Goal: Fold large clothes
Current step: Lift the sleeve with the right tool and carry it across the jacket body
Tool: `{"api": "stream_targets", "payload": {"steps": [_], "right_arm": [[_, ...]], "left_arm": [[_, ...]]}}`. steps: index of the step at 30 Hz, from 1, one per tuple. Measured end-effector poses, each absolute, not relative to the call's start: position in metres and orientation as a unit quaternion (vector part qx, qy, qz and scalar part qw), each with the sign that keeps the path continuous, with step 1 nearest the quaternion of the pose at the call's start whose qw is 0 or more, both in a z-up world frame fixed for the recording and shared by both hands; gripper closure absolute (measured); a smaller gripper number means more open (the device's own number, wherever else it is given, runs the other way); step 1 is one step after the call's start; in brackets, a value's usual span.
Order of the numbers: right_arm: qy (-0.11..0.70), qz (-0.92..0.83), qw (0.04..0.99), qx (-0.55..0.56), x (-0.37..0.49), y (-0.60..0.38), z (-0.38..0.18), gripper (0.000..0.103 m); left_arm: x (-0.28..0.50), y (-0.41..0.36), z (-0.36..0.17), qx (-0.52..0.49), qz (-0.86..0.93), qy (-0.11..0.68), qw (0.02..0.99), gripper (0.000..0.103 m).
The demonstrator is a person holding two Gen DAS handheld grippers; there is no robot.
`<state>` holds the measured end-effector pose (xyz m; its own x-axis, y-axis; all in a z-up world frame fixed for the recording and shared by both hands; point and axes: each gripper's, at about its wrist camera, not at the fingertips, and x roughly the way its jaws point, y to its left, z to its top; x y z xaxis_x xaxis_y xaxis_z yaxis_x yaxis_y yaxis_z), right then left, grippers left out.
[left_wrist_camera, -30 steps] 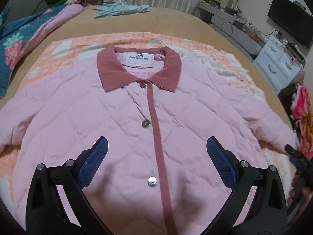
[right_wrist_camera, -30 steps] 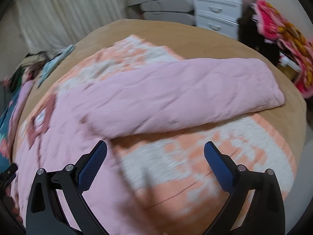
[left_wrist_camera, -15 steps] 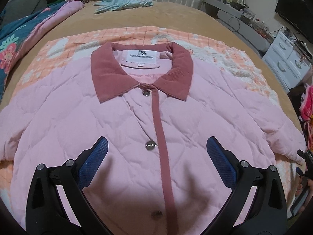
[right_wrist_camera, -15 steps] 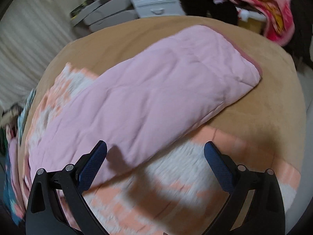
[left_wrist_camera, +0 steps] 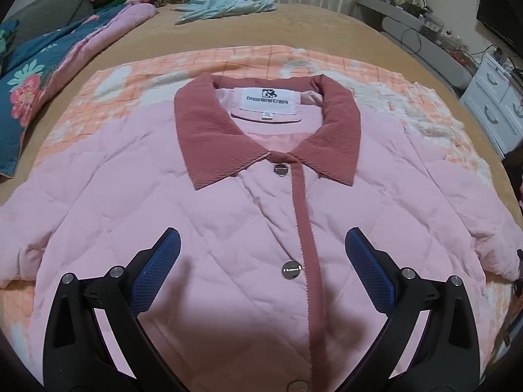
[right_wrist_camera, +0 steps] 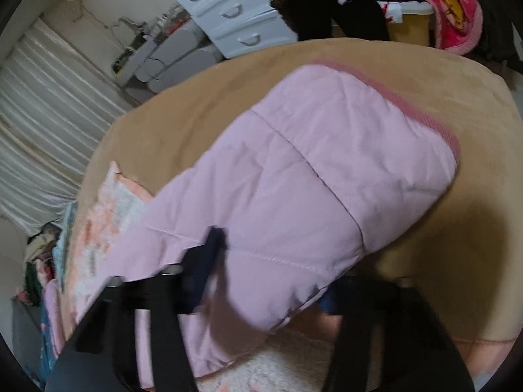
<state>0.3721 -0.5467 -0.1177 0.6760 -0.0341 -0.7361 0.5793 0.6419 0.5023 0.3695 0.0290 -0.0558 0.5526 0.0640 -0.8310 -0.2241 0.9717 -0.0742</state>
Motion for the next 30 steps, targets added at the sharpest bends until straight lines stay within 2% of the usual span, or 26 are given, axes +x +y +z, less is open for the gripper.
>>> {"api": "stream_targets", "payload": {"steps": [2,5,18,30], "right_arm": [[0.346,-0.173,0.851,0.356,0.373,-0.540,-0.102,0.079],[0.321,-0.150,0.884,0.306,0.377,-0.522,-0.066,0.083],[0.241,-0.031,0.963,0.117,0.382,-0.403,0.076,0.085],[0.218,0.056,0.973,0.056,0.389,-0.298,0.127,0.086]], "left_arm": [[0.368,0.030,-0.053,-0.084,0.079,0.464,0.878,0.008],[0.364,0.029,-0.046,-0.075,0.080,0.456,0.883,0.008],[0.345,0.043,-0.001,-0.066,0.089,0.417,0.902,0.008],[0.322,0.078,0.029,-0.087,0.083,0.399,0.909,0.008]]}}
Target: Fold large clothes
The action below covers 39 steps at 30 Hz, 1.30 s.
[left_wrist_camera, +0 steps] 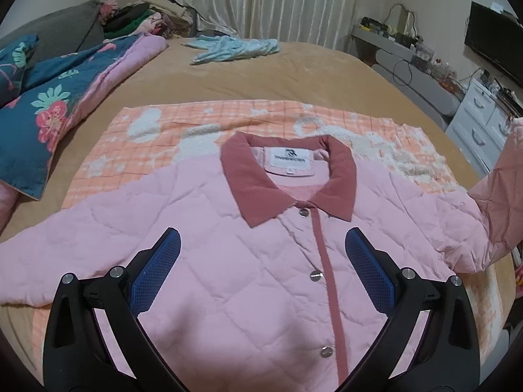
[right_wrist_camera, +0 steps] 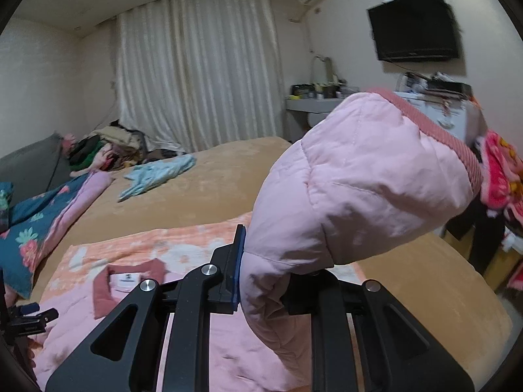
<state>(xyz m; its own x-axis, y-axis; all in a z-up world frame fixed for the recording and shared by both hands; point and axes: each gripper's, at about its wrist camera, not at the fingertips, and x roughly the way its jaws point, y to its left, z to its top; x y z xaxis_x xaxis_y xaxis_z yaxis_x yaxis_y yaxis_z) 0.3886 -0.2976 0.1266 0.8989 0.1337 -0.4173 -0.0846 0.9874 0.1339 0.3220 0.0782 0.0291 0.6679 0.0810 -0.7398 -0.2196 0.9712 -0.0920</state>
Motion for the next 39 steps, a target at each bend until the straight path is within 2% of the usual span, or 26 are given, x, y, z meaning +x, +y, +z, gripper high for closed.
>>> {"api": "stream_targets", "payload": {"steps": [8,23,39], "right_arm": [[0.212,0.097,0.972,0.018,0.390,-0.235,0.137,0.086],[0.222,0.202,0.953,-0.033,0.372,-0.116,0.111,0.086],[0.278,0.271,0.913,-0.128,0.355,0.007,0.027,0.086]], "left_arm": [[0.309,0.111,0.039,-0.109,0.097,0.391,0.909,0.008],[0.283,0.161,0.038,-0.122,0.129,0.389,0.904,0.008],[0.260,0.199,0.011,-0.292,0.044,0.385,0.874,0.008]]}}
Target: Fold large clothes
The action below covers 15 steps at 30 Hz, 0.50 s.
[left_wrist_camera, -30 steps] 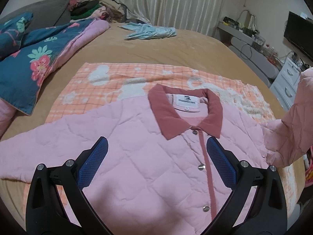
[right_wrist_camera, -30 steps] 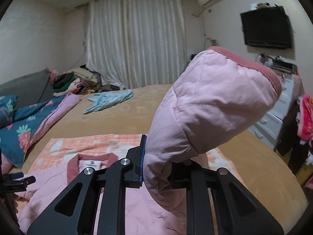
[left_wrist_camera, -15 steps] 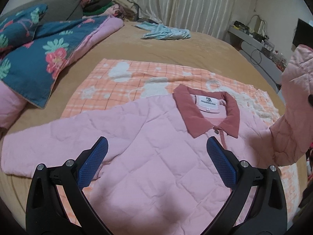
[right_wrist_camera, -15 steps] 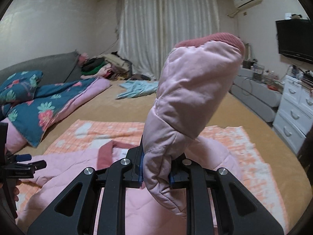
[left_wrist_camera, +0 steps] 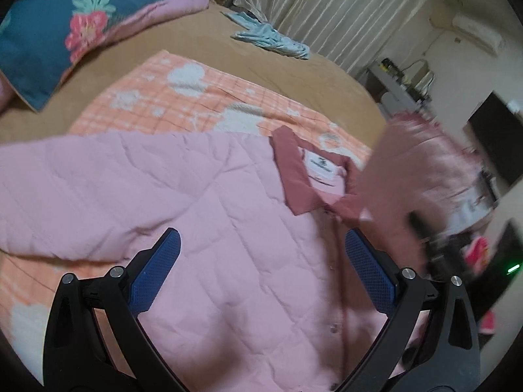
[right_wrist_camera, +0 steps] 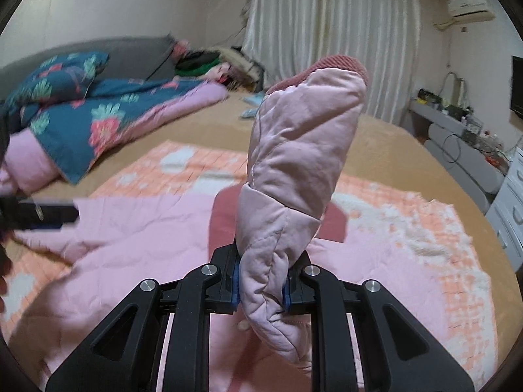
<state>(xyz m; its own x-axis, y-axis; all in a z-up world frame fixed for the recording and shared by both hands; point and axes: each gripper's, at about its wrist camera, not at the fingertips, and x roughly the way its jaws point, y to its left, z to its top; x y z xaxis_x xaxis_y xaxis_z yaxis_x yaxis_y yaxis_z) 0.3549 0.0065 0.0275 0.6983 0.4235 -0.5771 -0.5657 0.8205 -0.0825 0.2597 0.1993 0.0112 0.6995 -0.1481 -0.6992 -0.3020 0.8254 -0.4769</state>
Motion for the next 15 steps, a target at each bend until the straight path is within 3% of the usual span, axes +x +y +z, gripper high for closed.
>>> {"api": "stream_targets", "payload": {"steps": [5,10,13,15], "right_arm": [[0.320,0.290,0.886,-0.168,0.347,0.038,-0.017,0.083],[0.356,0.322,0.855,-0.198,0.327,0.061,-0.055,0.069],[0.363,0.336,0.839,-0.226,0.314,0.075,-0.070,0.055],[0.374,0.345,0.830,-0.227,0.310,0.076,-0.072,0.036]], "left_arm": [[0.258,0.199,0.007,-0.330,0.010,0.376,0.866,0.008],[0.258,0.199,-0.012,-0.394,-0.036,0.374,0.839,0.008],[0.259,0.199,-0.027,-0.407,-0.038,0.386,0.827,0.008],[0.261,0.199,-0.037,-0.416,-0.043,0.395,0.818,0.008]]}}
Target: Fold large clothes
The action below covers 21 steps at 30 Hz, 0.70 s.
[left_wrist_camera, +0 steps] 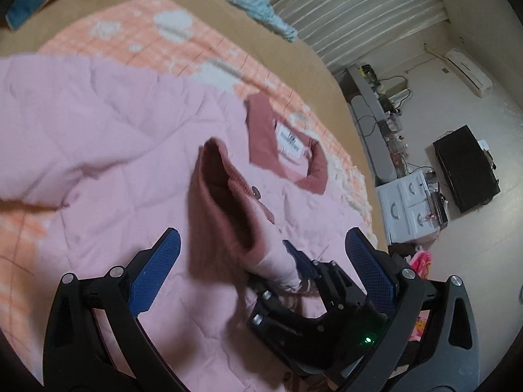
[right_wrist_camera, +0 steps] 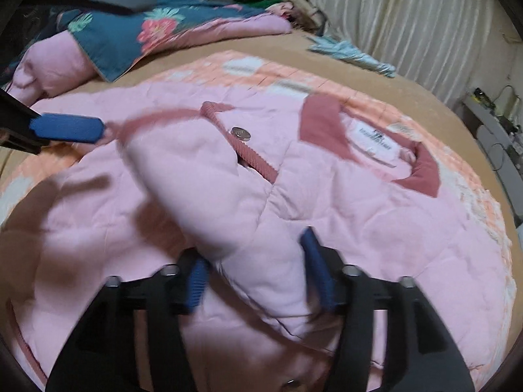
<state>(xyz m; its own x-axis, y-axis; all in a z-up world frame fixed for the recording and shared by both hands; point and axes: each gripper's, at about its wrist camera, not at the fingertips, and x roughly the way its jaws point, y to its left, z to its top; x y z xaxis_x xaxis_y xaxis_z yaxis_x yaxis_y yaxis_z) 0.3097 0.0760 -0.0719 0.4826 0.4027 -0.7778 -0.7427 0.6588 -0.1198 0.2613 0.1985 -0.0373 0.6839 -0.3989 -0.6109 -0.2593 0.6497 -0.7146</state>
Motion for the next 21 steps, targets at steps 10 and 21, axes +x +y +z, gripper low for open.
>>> {"api": "stream_targets", "payload": {"steps": [10,21], "right_arm": [[0.401,0.366,0.833,-0.104,0.297,-0.006,-0.034,0.017],[0.428,0.202,0.880,-0.036,0.365,-0.129,-0.028,0.017]], "left_arm": [[0.284,0.171,-0.085,-0.389,-0.034,0.455,0.800,0.055],[0.280,0.179,-0.040,-0.258,0.023,0.394,0.882,0.090]]}}
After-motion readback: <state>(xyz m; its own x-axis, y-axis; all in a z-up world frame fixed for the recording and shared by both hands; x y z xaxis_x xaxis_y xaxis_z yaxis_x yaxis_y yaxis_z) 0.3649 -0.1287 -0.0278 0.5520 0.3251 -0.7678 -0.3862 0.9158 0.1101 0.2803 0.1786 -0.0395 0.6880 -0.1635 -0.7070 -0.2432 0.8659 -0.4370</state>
